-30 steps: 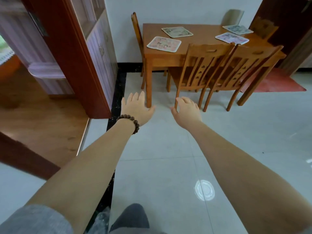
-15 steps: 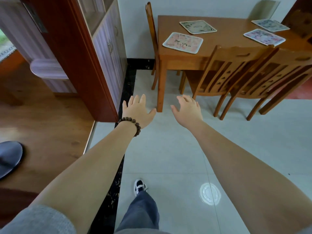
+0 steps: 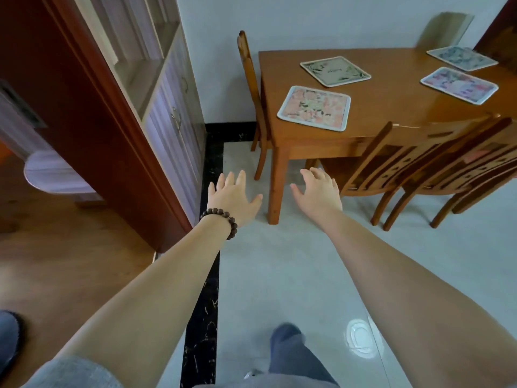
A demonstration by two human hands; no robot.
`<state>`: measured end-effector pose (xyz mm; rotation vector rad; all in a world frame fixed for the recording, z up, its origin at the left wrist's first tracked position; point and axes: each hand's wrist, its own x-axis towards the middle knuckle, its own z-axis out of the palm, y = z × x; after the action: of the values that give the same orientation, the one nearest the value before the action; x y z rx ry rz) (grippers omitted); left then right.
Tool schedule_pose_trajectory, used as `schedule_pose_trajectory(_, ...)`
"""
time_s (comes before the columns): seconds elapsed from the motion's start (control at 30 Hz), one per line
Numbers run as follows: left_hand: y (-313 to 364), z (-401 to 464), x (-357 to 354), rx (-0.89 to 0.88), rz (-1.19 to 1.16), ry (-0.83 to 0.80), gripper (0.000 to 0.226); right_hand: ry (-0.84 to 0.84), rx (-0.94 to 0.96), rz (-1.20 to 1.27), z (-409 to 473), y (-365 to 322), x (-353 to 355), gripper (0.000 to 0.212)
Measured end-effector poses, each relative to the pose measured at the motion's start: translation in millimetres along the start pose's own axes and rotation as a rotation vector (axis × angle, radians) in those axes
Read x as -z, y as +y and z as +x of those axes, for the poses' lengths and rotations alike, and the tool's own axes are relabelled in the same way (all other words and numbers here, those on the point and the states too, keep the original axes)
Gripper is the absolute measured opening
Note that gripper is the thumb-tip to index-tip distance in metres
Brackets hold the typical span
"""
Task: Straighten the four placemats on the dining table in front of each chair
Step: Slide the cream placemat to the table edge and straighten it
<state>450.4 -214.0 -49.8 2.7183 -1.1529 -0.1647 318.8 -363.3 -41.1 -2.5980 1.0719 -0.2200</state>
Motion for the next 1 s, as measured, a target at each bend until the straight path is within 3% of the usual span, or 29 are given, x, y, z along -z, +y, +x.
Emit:
schedule_pose_trajectory(0.27, -20.5, 140.6, -7.6, -0.01, -0.01, 0.014, 0.079, 0.054, 0.001, -0.006, 144.8, -0.9, -10.7, 0.052)
schedule_pose_trajectory(0.67, 8.1, 437.3, 21.1, -0.07, 0.003, 0.038, 0.079, -0.007, -0.093, 0.017, 421.1, 2.9, 0.0, 0.055)
schedule_pose_trajectory(1.0, 31.1, 601.0, 8.5, -0.203, 0.016, 0.013, 0.078, 0.004, -0.188, 0.035, 556.8, 30.4, -5.1, 0.056)
